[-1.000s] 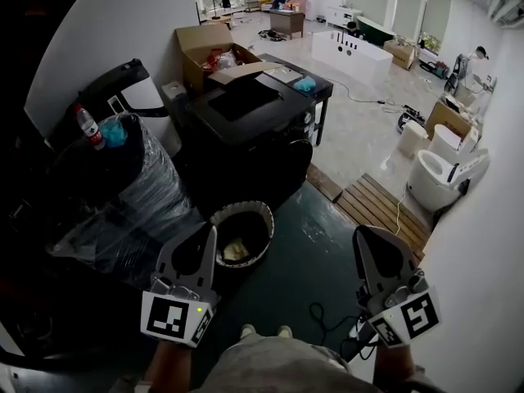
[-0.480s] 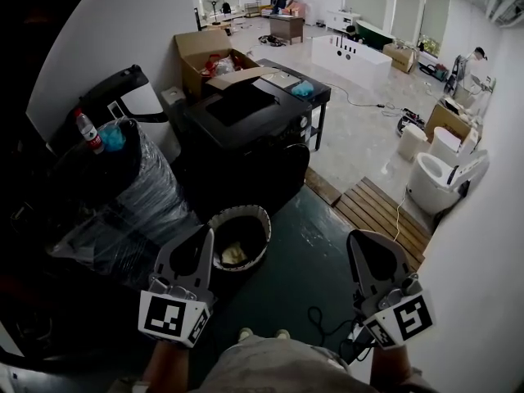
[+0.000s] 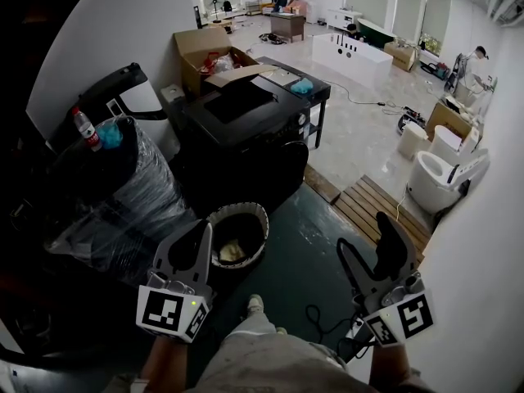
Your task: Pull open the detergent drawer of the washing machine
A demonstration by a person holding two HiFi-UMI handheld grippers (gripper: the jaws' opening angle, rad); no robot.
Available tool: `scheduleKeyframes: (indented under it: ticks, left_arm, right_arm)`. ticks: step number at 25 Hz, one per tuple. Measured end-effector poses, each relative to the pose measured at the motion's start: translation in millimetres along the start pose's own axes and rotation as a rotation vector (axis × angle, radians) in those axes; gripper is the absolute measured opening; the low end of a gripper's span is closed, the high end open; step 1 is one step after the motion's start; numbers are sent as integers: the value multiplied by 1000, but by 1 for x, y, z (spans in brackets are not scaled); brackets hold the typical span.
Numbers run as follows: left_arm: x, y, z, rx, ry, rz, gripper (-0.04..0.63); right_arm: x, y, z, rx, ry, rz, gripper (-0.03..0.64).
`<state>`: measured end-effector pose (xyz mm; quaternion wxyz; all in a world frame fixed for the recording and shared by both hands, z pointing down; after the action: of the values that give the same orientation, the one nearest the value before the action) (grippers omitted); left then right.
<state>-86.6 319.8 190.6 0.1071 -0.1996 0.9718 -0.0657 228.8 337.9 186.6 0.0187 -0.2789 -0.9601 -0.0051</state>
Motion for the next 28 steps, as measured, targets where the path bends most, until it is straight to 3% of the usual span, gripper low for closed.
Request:
scheduleKeyframes:
  ticks: [12,22,28]
  left_arm:
    - [24,-44,-22,18,-16,32,15]
    - [82,-121,-37,68,-2,46,15]
    - [129,-187,-58,94,18,47,15]
  right_arm:
    - [-19,-48,-26,60,-21,11,325]
    - [-53,-160,-51,130,-89,50,331]
    - [-73,-244,-77,177,-205,86,336]
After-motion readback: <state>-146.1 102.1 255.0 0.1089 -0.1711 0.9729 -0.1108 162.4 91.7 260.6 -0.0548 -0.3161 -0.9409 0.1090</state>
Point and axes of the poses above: the fingertips, and each gripper's own axes: y backward along the fingers, x to its left, z out of its top, the point moved 8 cm from there along y, backward along the fingers, and after that the axes turned 10 degrees about x, right-handed, at the moved point
